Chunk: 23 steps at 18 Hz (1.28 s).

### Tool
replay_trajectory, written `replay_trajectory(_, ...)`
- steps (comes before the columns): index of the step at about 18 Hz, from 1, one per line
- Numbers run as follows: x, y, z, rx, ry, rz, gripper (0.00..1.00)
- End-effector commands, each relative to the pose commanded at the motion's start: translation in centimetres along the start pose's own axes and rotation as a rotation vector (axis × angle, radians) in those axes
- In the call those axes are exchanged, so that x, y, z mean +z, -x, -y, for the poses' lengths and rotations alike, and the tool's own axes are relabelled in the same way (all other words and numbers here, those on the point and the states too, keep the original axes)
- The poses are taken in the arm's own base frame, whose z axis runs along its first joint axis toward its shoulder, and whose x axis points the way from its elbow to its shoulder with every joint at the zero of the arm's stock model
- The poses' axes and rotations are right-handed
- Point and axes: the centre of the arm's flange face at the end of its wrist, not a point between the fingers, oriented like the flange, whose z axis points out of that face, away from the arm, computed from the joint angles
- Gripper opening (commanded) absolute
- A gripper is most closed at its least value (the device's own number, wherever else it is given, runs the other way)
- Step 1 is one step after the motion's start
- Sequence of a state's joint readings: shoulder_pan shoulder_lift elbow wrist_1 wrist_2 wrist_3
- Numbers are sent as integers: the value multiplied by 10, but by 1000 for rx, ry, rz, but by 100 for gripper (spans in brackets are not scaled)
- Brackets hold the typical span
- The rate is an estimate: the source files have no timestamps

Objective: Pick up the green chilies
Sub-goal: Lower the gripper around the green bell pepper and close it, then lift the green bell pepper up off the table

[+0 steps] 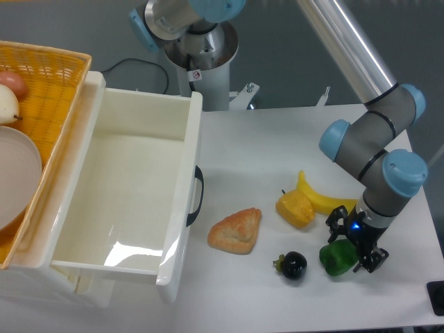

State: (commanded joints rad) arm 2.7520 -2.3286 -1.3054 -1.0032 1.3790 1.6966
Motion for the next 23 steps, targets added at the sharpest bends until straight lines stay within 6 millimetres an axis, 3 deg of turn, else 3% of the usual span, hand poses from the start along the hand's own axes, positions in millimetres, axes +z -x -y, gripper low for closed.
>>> replay_trajectory(10,-28,-4,17,-187,-5,32,41)
replay_trajectory(12,-40,-8,20,-208,-6,41,41)
replay_trajectory(19,-113,-35,26,-227,23,43,41)
replay_trajectory(23,-149,-53,28,-217,163,0,41)
